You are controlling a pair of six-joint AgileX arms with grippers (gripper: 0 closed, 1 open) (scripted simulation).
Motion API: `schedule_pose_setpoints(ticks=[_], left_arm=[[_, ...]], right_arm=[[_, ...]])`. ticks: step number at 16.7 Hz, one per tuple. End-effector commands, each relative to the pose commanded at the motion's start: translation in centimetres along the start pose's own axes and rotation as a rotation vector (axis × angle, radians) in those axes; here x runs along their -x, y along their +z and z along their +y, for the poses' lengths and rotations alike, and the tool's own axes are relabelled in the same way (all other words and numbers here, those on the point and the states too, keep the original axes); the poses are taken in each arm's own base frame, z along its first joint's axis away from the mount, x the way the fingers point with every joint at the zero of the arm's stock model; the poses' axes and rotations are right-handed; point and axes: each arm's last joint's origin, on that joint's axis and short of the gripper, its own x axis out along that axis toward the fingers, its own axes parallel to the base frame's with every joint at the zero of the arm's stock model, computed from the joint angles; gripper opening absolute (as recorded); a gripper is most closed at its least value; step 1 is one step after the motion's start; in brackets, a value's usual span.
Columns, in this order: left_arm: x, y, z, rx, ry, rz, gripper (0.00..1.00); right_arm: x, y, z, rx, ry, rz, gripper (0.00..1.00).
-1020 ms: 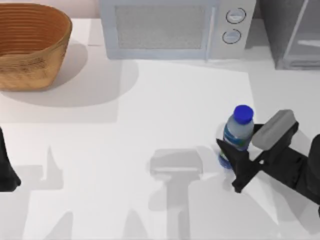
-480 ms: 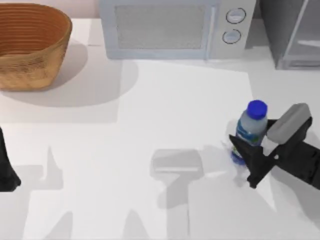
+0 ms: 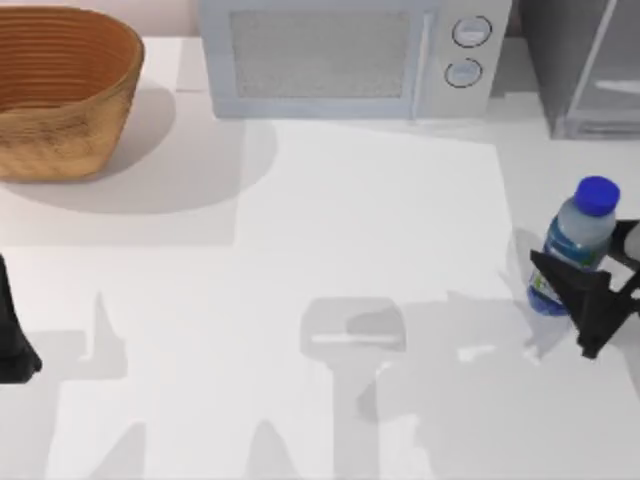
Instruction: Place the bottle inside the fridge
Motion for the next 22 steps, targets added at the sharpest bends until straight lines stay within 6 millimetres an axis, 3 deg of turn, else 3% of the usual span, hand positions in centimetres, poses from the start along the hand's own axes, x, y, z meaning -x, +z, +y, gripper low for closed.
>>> schedule_pose_setpoints(ticks=[3, 8, 12, 18, 22], left_arm=[[0.0, 0.0, 0.0, 0.000, 0.000, 0.000, 1.00], [0.0, 0.0, 0.0, 0.000, 0.000, 0.000, 1.00], [0.0, 0.0, 0.0, 0.000, 0.000, 0.000, 1.00], [0.0, 0.0, 0.0, 0.000, 0.000, 0.000, 1.00], [0.0, 0.0, 0.0, 0.000, 0.000, 0.000, 1.00]], right_arm=[[1.6, 0.7, -0.9, 0.018, -0.002, -0.017, 0.01], [1.6, 0.8, -1.0, 0.019, 0.001, -0.017, 0.01], [2.4, 2.0, -0.9, 0.017, -0.076, -0.026, 0.01], [5.6, 4.7, 1.7, 0.012, -0.246, -0.054, 0.01], [7.2, 4.0, 3.5, -0.035, -0.340, -0.011, 0.01]])
